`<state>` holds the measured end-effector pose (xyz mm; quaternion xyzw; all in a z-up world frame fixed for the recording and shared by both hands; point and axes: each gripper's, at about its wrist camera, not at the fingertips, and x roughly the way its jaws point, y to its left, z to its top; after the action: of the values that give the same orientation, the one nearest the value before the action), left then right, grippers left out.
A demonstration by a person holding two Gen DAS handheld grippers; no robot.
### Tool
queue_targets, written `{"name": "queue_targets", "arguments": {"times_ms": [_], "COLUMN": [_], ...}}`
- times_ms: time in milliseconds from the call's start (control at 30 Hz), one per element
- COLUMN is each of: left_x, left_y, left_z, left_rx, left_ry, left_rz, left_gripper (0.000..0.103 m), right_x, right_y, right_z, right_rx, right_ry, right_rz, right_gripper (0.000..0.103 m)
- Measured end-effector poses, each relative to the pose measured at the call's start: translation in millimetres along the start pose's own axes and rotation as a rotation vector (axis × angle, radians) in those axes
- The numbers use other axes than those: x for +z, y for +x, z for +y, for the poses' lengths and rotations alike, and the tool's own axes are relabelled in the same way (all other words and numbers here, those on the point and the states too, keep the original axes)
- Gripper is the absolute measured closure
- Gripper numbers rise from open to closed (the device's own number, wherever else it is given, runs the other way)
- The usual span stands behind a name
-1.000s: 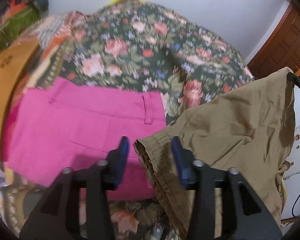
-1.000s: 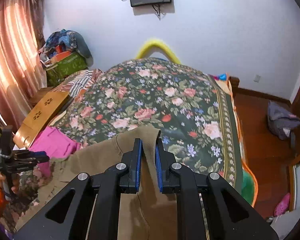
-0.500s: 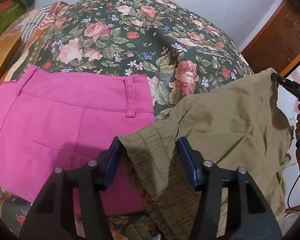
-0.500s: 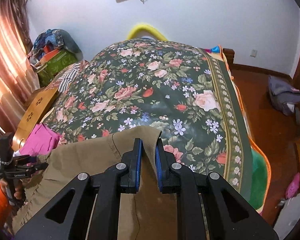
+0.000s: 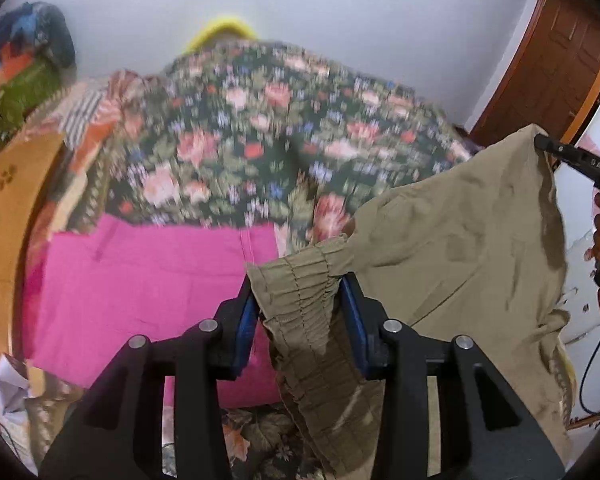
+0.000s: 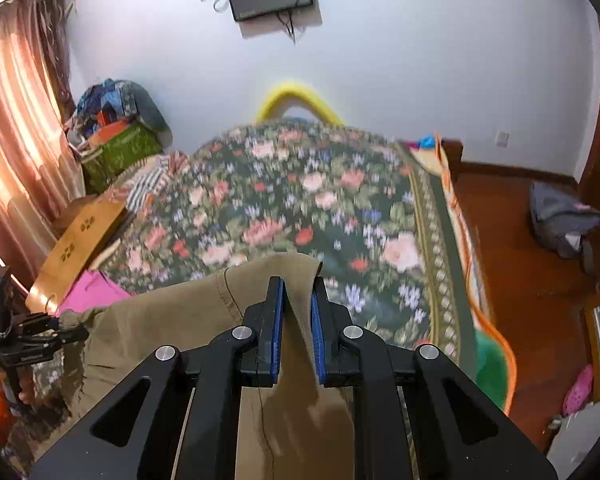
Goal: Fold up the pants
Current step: 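Lift the waistband with the left gripper while the right gripper holds the pant leg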
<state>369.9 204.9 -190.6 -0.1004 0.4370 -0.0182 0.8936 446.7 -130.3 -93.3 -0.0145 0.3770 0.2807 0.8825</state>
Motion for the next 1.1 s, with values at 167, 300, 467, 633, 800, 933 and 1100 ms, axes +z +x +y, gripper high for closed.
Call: {"name": "queue_targets", "arguments": {"times_ms": [167,300,467,633,800,933,1100], "left_x": [15.9,17.7,9.9,-7.0,-29.7,-48.9,-76.7], "left_y": [-41.6,-67.8,-88.6,-104.8,-118.2,-125.1,-132.0], "left_z": [-7.5,-16.1,-22.8,-27.9,-32.6,-33.5,-36.7], "left_rx": [0.001,0.013,0.015,0.009,0.001,-0.009,-0.016], "left_ry": [0.014,0.037,0.052,0.058,0.063,0.058,0.062], "left_rz": [-0.081,-0.126,-0.138,-0.131,-0.115,-0.104,-0.083], "left_gripper": [0.063,0.063,0.064,0.064,0.065,0.066,0.068], "right_x": [17.2,23.3,17.0,-2.5,-34.3,-61.2,-95.3], "right_y": [-26.9,-48.2,-77.1,-105.2,-130.3,-146.2,-156.3], "right_z": [7.2,13.4,22.1,30.2,37.6,42.7,48.1], "right_rx": [-0.011,-0.003,0.019,0.039,0.049,0.054,0.063], "right_ry": [0.014,0.019,0.021,0.018,0.013,0.020,0.034], "right_rz": [-0.078,-0.128,-0.162,-0.179,-0.166,-0.147,-0.108], "right_gripper": [0.091,0.091,0.091,0.092,0.092,0.091,0.092]}}
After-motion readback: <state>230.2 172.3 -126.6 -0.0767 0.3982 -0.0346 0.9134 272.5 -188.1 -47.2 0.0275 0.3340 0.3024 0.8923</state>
